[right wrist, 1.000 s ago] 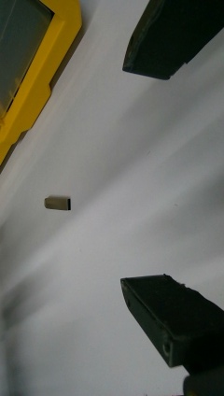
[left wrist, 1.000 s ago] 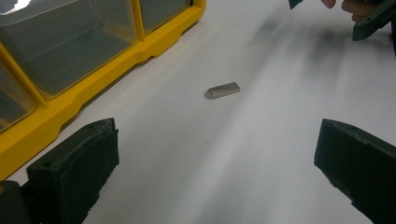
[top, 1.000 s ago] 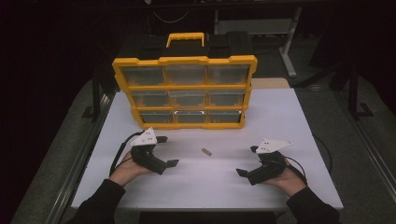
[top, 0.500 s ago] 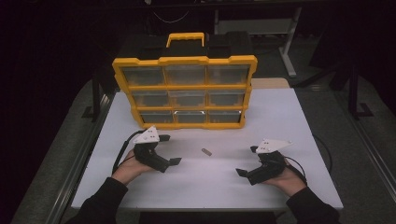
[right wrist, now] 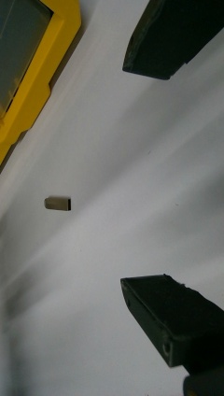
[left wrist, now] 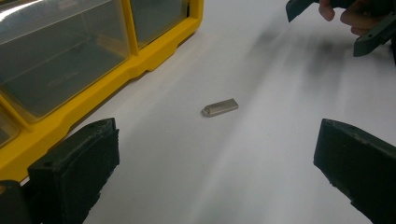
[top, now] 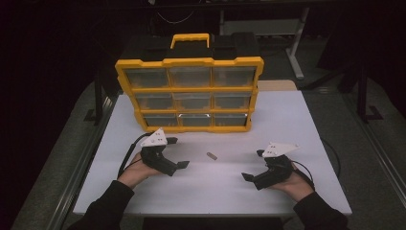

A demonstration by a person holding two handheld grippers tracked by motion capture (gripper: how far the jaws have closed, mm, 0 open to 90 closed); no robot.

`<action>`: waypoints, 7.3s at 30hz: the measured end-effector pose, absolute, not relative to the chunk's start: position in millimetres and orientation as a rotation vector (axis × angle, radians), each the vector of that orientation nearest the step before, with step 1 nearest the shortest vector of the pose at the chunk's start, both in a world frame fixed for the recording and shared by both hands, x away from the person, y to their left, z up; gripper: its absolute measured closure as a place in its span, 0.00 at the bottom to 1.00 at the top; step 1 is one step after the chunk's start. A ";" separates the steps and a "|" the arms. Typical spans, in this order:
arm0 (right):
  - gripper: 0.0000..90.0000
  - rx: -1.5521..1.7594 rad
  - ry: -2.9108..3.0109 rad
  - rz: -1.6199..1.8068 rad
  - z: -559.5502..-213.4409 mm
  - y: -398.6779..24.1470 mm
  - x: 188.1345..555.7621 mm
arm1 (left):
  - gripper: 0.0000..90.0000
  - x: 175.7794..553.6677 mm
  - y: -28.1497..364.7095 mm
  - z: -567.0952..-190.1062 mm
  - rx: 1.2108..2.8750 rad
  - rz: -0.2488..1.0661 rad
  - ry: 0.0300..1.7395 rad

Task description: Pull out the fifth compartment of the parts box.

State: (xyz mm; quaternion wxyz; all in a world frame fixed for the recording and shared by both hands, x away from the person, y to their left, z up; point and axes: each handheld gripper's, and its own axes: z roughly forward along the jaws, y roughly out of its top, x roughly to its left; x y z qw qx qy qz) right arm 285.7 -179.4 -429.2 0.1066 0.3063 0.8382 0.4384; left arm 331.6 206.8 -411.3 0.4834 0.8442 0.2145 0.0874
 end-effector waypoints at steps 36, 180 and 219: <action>0.00 0.902 2.468 1.292 -429.3 -179.8 285.7 | 0.00 345.7 180.9 -410.2 2.037 0.230 0.485; 0.00 0.878 2.514 1.292 -433.7 -179.2 293.5 | 0.00 365.4 129.6 -410.4 2.072 0.565 0.244; 0.00 0.872 2.515 1.284 -433.9 -179.2 293.1 | 0.00 359.8 127.2 -414.1 2.138 0.755 0.111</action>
